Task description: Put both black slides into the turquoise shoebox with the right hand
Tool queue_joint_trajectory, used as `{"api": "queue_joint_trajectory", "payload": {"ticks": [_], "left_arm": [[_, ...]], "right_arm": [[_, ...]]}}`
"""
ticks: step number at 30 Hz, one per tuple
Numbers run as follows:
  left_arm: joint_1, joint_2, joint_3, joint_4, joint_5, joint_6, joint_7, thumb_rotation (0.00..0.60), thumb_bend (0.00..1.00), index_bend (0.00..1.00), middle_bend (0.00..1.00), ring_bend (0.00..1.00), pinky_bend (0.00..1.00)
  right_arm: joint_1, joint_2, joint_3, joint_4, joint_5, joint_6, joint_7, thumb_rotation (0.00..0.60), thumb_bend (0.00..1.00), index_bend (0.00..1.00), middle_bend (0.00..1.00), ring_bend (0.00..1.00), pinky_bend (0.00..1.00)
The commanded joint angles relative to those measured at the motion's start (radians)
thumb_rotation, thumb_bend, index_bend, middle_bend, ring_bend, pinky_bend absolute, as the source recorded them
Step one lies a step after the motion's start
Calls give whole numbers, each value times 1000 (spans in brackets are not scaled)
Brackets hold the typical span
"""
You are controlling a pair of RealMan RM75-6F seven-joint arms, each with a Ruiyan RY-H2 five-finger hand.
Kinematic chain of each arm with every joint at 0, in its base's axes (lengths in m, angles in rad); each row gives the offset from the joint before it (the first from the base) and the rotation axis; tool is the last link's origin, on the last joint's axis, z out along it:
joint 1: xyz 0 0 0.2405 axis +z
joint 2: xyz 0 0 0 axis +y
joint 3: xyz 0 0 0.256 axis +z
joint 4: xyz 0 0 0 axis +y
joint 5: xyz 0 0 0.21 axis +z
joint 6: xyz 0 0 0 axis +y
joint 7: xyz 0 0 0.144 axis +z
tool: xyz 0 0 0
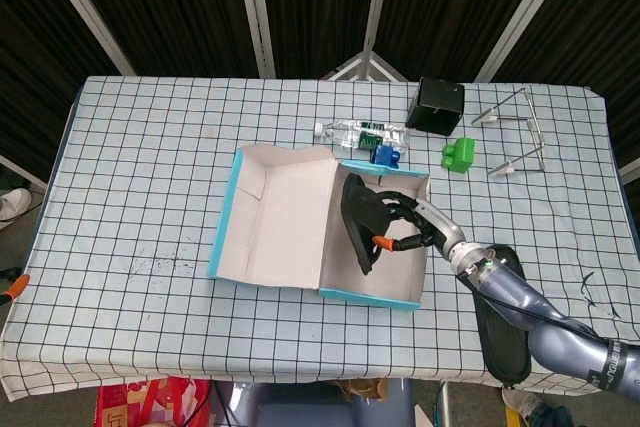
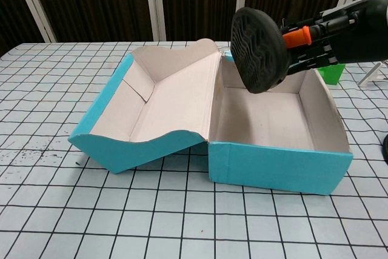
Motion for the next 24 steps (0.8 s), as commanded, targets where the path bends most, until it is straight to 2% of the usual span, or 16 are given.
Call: {"api": "queue_joint_trajectory", "payload": {"ticks": [1, 16, 24], "left_arm": [[1, 1, -1, 1, -1, 1, -3, 600, 202, 98, 11, 0, 80], [-1, -3, -2, 1, -4, -2, 4, 600, 202, 98, 10, 0, 80], [-1, -2, -2, 1, -3, 0, 1, 600, 202, 98, 10, 0, 80]], "right_arm": [[11, -19, -7, 17, -3, 7, 7, 600, 448, 633, 562, 313, 85], [32, -80, 1, 63, -71, -39, 52, 600, 465, 633, 562, 313, 86], [54, -107, -7, 92, -81, -19, 52, 600, 466, 638, 562, 313, 87]]}}
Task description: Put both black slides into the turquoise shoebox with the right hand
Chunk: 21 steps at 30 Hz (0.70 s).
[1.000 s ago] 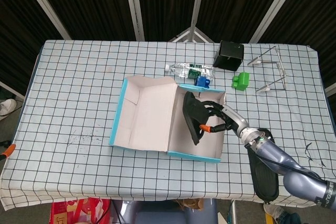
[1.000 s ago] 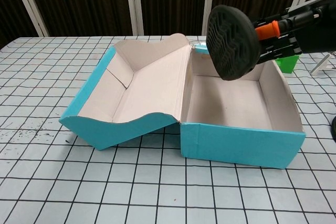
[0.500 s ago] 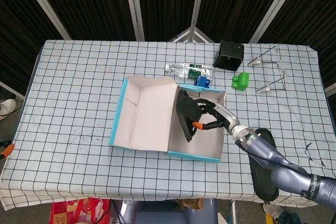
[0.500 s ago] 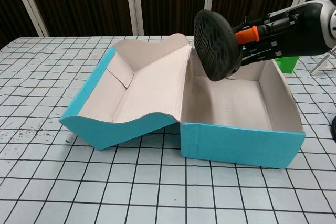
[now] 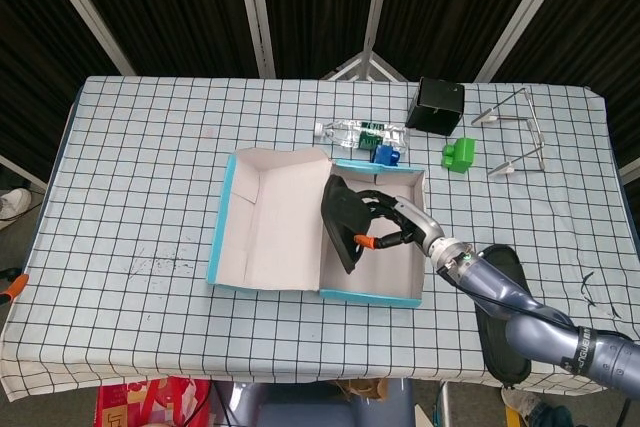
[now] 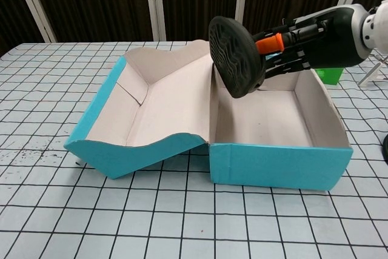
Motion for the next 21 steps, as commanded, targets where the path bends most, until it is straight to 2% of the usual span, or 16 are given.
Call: {"api": "queue_joint_trajectory", "payload": {"ticks": [1, 7, 21], "left_arm": [[0, 0, -1, 0, -1, 0, -1, 600, 202, 98, 10, 0, 80], [0, 1, -1, 0, -4, -3, -1, 600, 202, 98, 10, 0, 80], [-5, -3, 1, -1, -4, -10, 11, 600, 202, 98, 10, 0, 80]], "right_arm": [[7, -9, -9, 11, 0, 11, -3, 600, 466, 640, 562, 313, 87], [25, -47, -60, 62, 13, 43, -23, 600, 465, 643, 563, 313, 87], [11, -100, -79, 102, -38, 75, -19, 600, 479, 654, 562, 313, 86]]}}
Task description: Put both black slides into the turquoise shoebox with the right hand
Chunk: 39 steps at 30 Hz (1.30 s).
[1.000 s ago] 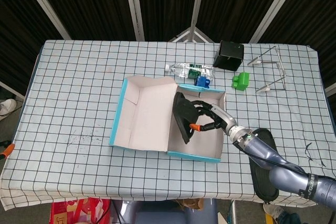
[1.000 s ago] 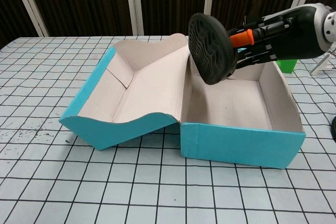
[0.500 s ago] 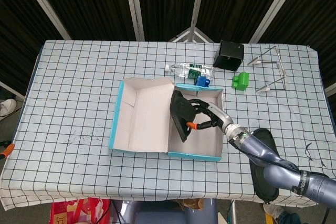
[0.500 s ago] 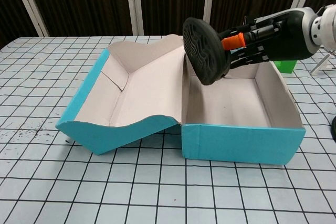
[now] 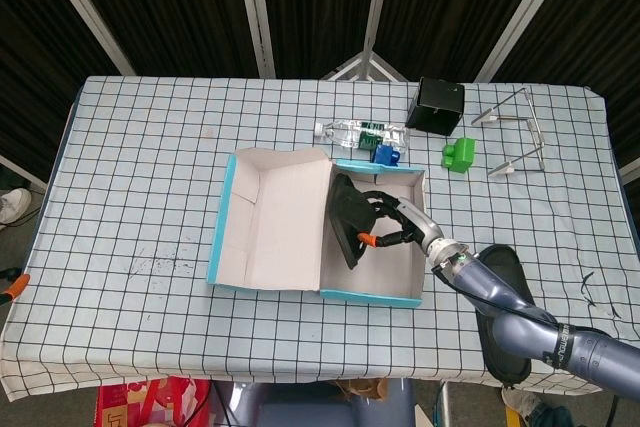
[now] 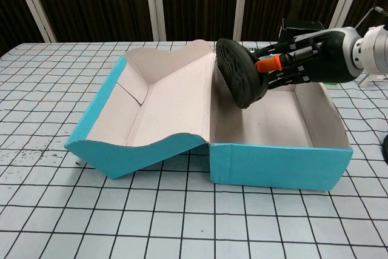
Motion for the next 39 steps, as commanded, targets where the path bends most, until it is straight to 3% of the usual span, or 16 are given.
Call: {"api": "queue_joint_trajectory", "payload": {"ticks": [1, 15, 23, 39], "left_arm": [[-1, 0, 0, 0, 0, -1, 1, 600, 202, 98, 10, 0, 80], [-2, -2, 3, -1, 5, 0, 6, 600, 202, 98, 10, 0, 80], [-2, -2, 2, 0, 4, -1, 4, 600, 202, 98, 10, 0, 80], [0, 1, 2, -1, 4, 1, -2, 600, 202, 98, 10, 0, 80]], "right_arm": [[-6, -11, -12, 5, -17, 10, -8, 600, 479, 654, 563, 313, 86], [-6, -70, -74, 37, -47, 109, -80, 600, 479, 660, 563, 313, 77], [27, -100, -136, 9, 20, 214, -220, 600, 480, 661, 562, 313, 76], [64, -124, -194, 6, 90, 269, -353, 600, 480, 661, 562, 313, 67]]}}
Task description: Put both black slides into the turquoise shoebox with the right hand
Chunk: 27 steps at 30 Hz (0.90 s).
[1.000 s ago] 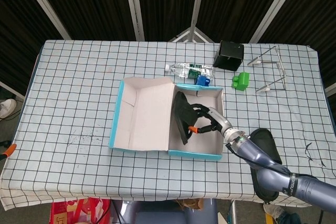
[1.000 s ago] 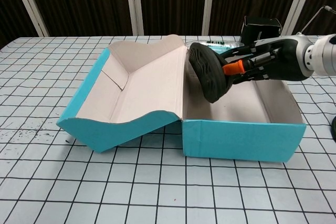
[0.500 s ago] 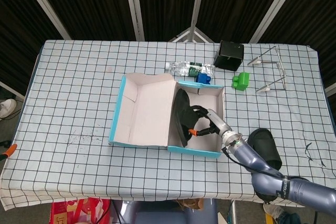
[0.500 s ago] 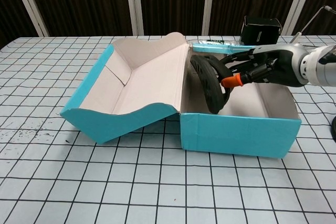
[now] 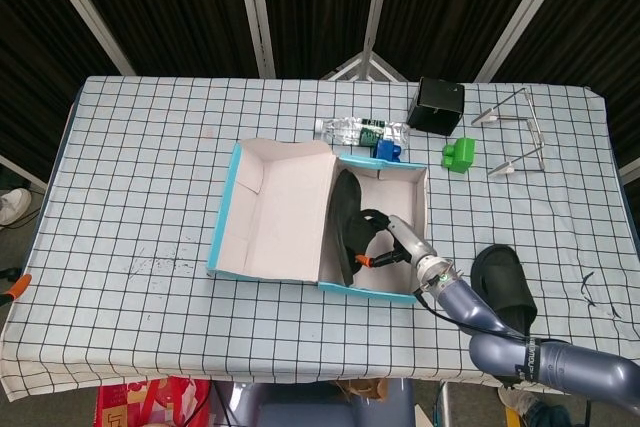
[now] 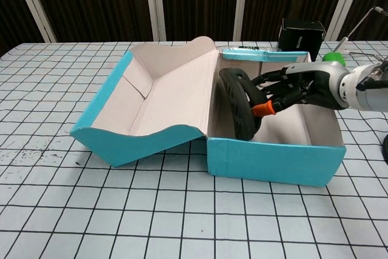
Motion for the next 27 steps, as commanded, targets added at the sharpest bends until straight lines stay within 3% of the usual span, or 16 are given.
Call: {"api": "queue_joint_trajectory", "payload": {"ticks": [1, 27], "left_arm": [[0, 0, 0, 0, 0, 0, 0, 600, 202, 98, 10, 0, 80], [2, 3, 0, 1, 1, 3, -10, 600, 202, 98, 10, 0, 80]], "right_arm": [[6, -10, -15, 6, 9, 15, -27, 600, 480, 661, 562, 313, 66], [44, -132, -81, 60, 87, 135, -268, 600, 480, 663, 563, 313, 66]]}}
